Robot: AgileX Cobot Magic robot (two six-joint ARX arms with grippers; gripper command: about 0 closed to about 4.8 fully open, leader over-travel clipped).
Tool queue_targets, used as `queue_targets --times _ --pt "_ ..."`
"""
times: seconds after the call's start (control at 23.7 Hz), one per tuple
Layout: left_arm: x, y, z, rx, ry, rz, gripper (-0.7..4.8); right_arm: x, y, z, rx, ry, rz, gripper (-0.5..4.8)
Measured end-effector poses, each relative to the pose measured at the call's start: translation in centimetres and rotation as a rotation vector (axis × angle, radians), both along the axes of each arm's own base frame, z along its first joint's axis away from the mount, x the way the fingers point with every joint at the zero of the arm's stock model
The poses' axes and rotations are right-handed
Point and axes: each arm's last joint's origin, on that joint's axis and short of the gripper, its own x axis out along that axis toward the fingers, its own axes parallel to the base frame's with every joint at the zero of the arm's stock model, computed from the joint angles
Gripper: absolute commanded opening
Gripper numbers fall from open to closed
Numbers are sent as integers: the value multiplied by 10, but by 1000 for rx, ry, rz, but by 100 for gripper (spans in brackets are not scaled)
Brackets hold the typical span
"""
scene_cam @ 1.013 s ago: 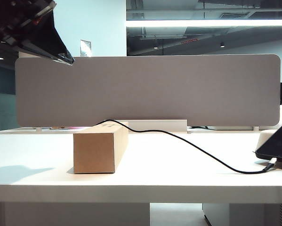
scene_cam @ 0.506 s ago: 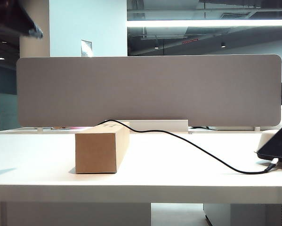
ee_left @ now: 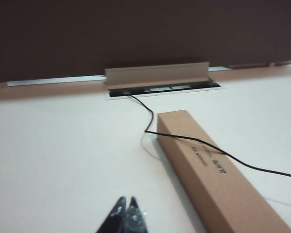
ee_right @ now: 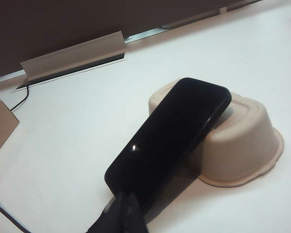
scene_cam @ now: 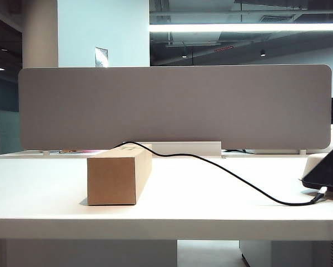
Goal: Pick up the charging cable and the phone, plug the charging cable into the charging port on the phone, and finally place them back on the table.
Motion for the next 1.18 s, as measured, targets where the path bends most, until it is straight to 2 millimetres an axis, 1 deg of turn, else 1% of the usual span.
queue_targets --times 0.21,0.46,0.63,0.76,0.97,1.18 --pt "-12 11 -12 -11 -54 72 -6 0 0 0 0 0 0 -5" --pt "-25 18 -27 -22 -132 144 -6 0 0 0 0 0 0 -5" --pt "-32 21 -33 -29 -195 163 -6 0 0 0 0 0 0 -5" --pt "-34 21 -38 -31 -223 143 -6 0 0 0 0 0 0 -5" --pt "-32 21 -44 -25 -207 140 -6 0 0 0 0 0 0 -5" --pt "-29 28 -57 -14 -168 204 -6 0 0 0 0 0 1 -5"
